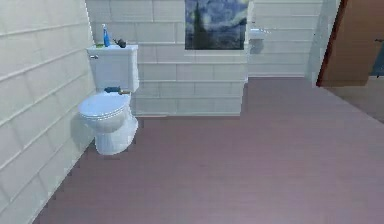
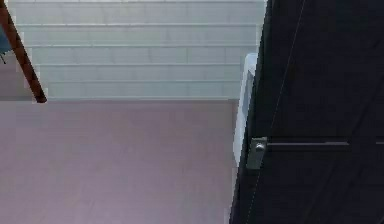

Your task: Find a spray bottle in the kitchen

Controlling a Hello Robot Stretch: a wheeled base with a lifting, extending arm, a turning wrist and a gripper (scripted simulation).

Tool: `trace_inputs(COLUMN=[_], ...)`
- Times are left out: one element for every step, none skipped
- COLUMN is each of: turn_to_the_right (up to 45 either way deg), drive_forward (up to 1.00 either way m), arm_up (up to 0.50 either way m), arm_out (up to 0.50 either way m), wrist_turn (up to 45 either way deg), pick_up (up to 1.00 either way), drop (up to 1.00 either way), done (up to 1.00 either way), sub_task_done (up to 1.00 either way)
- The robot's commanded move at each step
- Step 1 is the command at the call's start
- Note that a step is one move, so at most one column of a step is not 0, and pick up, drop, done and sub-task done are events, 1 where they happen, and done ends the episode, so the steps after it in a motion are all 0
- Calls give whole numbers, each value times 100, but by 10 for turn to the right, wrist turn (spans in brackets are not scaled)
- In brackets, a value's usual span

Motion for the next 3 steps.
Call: trace_inputs(turn_to_the_right=[390, 0, 0], drive_forward=[0, 100, 100], arm_up=[0, 0, 0], arm_out=[0, 0, 0], wrist_turn=[0, 0, 0], pick_up=[0, 0, 0], drop=[0, 0, 0], done=[0, 0, 0], sub_task_done=[0, 0, 0])
